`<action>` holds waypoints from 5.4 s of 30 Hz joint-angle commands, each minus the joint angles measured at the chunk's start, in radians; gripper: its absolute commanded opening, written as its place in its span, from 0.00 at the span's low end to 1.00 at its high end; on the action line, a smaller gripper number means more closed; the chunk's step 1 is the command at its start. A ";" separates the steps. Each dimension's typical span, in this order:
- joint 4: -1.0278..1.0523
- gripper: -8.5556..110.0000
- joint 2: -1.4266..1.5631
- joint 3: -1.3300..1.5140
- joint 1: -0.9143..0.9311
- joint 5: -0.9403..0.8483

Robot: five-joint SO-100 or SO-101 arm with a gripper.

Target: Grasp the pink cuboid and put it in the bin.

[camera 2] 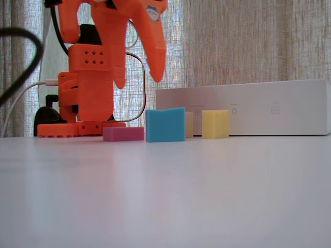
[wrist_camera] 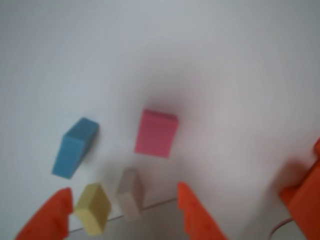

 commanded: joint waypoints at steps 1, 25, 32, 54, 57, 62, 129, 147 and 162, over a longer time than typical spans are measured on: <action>0.029 0.30 0.071 -0.018 0.051 -0.126; -0.187 0.28 0.140 0.259 0.107 -0.258; -0.249 0.28 0.158 0.341 0.071 -0.249; -0.370 0.27 0.060 0.360 0.051 -0.227; -0.382 0.27 0.049 0.368 0.052 -0.225; -0.431 0.26 0.029 0.388 0.060 -0.225; -0.098 0.00 0.219 -0.170 -0.764 -0.267; -0.419 0.39 0.216 0.137 -0.788 -0.268; -1.066 0.39 0.520 0.020 -0.360 -0.190</action>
